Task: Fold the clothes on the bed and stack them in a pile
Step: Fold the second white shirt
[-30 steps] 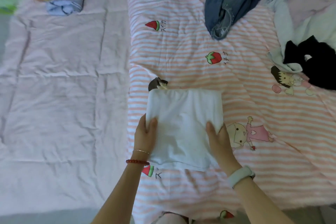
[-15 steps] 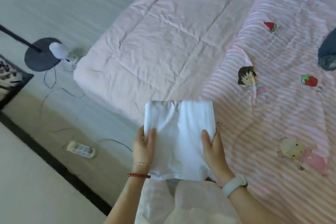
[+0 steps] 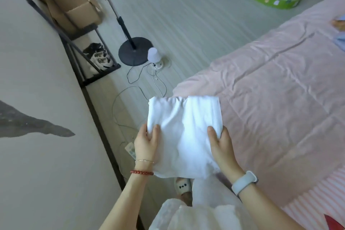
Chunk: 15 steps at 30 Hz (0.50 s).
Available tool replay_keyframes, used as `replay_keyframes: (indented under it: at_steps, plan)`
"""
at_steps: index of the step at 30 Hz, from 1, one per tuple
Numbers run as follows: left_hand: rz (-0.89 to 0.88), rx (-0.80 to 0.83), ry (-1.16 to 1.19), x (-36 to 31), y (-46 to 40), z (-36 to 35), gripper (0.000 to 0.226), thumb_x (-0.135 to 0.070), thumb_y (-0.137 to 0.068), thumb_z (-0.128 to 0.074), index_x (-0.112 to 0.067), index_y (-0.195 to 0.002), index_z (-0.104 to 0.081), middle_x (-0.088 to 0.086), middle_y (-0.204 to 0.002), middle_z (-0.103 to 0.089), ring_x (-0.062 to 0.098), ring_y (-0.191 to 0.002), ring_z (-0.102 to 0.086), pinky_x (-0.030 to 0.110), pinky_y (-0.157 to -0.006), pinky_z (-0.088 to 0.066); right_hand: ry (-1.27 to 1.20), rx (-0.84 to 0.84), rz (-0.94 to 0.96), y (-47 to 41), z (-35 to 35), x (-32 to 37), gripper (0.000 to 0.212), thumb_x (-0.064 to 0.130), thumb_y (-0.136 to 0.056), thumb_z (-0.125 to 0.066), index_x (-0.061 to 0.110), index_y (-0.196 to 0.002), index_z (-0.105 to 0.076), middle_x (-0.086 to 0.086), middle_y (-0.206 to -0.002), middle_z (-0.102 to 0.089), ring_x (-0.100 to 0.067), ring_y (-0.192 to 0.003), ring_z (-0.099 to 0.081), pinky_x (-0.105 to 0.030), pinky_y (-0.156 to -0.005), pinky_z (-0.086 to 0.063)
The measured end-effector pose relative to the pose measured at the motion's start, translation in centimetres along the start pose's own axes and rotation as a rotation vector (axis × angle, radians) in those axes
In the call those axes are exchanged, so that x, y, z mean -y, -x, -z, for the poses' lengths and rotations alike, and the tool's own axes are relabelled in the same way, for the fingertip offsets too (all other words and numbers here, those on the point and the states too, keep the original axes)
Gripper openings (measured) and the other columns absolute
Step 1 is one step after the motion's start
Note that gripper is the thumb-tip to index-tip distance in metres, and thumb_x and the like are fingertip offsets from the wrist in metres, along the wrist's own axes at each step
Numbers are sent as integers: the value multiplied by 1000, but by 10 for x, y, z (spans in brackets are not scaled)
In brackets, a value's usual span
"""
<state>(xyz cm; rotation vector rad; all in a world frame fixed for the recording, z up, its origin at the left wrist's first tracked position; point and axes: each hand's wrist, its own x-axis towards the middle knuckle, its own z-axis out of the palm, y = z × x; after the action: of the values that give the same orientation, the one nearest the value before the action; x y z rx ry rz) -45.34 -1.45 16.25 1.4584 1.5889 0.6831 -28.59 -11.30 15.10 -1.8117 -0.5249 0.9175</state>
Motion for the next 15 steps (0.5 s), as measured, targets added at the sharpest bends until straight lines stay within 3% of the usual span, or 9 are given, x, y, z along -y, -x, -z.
replay_keyframes:
  at_steps: [2, 4, 6, 10, 15]
  plan:
    - [1, -36, 28, -4, -38, 16, 19, -23, -88, -56, -6, -80, -55, 6, -68, -52, 12, -59, -44, 27, -59, -39, 24, 22, 53, -30, -32, 26, 17, 26, -93, -50, 14, -104, -50, 8, -88, -59, -1, -79, -57, -17, -66, -43]
    - [-3, -67, 64, -13, -78, 24, 7, -26, -87, -58, -25, -80, -56, -3, -69, -57, 1, -58, -49, 15, -56, -40, 34, 47, 96, -65, -59, 51, 17, 25, -93, -52, 12, -104, -50, 10, -87, -58, -1, -78, -57, -17, -66, -42]
    - [-11, -92, 74, -24, -123, 28, 14, -30, -86, -60, -36, -78, -51, -11, -70, -57, -3, -60, -51, 9, -54, -40, 54, 75, 120, -105, -86, 74, 19, 25, -92, -53, 11, -104, -49, 9, -87, -57, -3, -78, -56, -19, -65, -41]
    - [-36, -139, 35, -49, -218, 32, 27, -24, -86, -61, -36, -71, -43, -12, -67, -50, 4, -59, -45, 9, -56, -39, 48, 112, 126, -189, -135, 114, 21, 25, -91, -54, 8, -103, -50, 4, -87, -58, -10, -75, -56, -18, -62, -42]
    - [-50, -145, 13, -81, -325, 32, 28, -21, -88, -60, -34, -69, -43, -11, -65, -50, 2, -56, -45, 7, -55, -38, 57, 98, 84, -277, -180, 161, 15, 26, -90, -54, 13, -95, -48, 7, -81, -55, 6, -63, -52, -8, -53, -39]
